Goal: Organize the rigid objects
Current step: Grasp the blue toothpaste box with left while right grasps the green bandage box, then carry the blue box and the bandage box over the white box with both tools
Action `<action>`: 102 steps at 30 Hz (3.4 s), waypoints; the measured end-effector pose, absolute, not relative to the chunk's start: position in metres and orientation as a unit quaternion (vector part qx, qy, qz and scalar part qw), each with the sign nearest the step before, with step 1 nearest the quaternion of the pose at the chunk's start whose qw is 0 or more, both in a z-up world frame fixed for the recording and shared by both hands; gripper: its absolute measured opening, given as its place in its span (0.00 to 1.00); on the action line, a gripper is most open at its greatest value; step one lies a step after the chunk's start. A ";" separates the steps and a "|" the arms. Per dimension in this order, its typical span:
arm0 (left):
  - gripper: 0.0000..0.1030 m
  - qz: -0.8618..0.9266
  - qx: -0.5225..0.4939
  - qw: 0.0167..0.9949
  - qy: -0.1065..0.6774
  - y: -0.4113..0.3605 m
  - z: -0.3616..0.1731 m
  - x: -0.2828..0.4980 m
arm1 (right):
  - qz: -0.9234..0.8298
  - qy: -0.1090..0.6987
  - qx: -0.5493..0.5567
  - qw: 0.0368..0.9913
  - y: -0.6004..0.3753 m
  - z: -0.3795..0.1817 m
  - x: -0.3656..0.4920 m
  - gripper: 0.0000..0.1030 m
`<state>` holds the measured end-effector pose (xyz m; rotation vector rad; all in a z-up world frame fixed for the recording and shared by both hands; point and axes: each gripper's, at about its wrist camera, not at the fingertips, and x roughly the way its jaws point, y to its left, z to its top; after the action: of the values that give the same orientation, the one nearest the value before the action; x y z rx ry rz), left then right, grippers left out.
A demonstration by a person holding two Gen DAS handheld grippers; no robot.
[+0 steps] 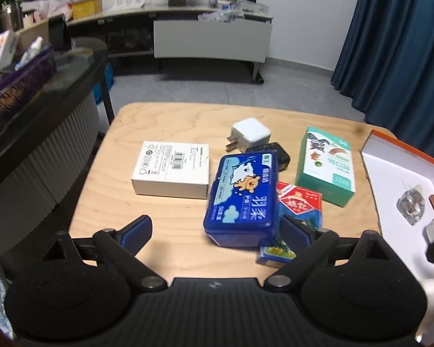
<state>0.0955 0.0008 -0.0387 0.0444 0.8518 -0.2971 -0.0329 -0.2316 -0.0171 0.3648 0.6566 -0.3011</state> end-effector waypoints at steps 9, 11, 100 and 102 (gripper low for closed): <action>0.98 -0.175 -0.035 0.871 0.457 0.002 -0.062 0.132 | -0.151 0.322 0.184 0.916 -0.241 -0.021 -0.030 0.94; 0.99 -0.178 -0.035 0.874 0.451 0.000 -0.063 0.138 | -0.151 0.323 0.183 0.916 -0.242 -0.022 -0.029 0.94; 0.61 -0.324 0.075 0.879 0.340 -0.143 -0.009 -0.038 | -0.298 0.312 0.204 0.879 -0.292 -0.028 -0.165 0.81; 0.61 -0.324 0.074 0.879 0.342 -0.142 -0.009 -0.037 | -0.297 0.312 0.201 0.880 -0.291 -0.028 -0.165 0.81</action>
<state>-0.0374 -0.1422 -0.0088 0.1549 0.7131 -0.6750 -0.1649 -0.2913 -0.0285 0.4199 0.6508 -0.6187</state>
